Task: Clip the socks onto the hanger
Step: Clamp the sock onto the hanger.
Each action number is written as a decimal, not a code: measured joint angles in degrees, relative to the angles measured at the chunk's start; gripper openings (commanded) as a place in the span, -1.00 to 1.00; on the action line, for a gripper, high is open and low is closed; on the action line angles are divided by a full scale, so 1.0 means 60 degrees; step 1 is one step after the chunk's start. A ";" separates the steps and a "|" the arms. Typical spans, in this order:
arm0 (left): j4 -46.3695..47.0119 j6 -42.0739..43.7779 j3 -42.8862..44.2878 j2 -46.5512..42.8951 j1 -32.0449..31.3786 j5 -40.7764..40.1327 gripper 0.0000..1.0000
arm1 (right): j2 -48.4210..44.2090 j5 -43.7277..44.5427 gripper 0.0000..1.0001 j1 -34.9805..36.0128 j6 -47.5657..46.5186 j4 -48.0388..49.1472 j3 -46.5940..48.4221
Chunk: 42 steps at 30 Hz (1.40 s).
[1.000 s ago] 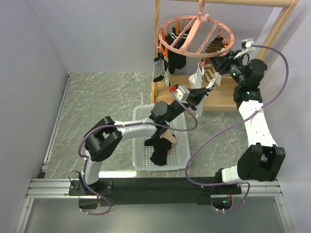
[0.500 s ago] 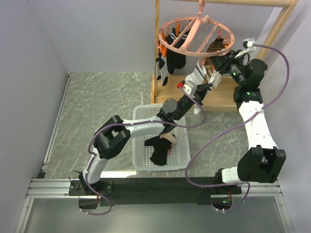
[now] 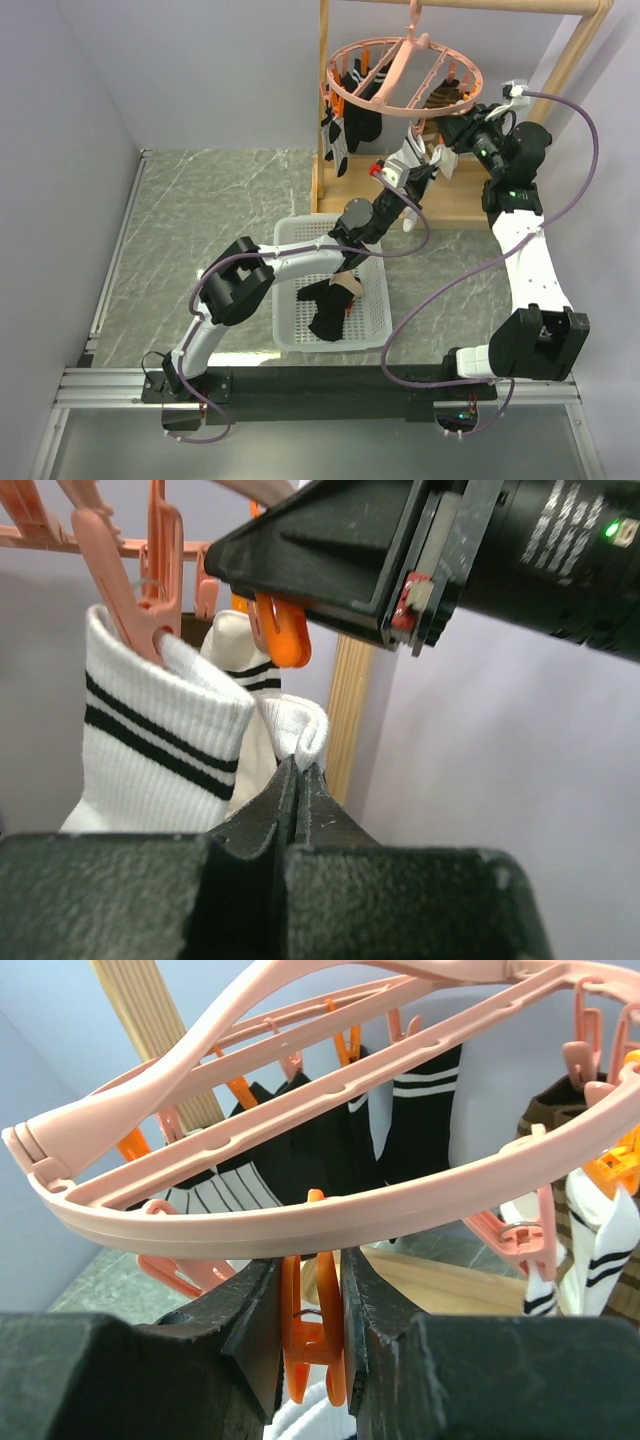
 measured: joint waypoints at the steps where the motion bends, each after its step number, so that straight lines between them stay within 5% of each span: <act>1: -0.0058 0.0011 0.0040 0.0044 0.0000 0.0004 -0.99 | -0.0022 0.0040 -1.00 0.0000 0.0000 -0.0029 0.0000; 42: -0.0328 0.0492 0.1231 0.0426 0.0025 0.0087 -0.99 | -0.0342 0.1260 -1.00 0.0339 -0.0288 -0.0994 0.0197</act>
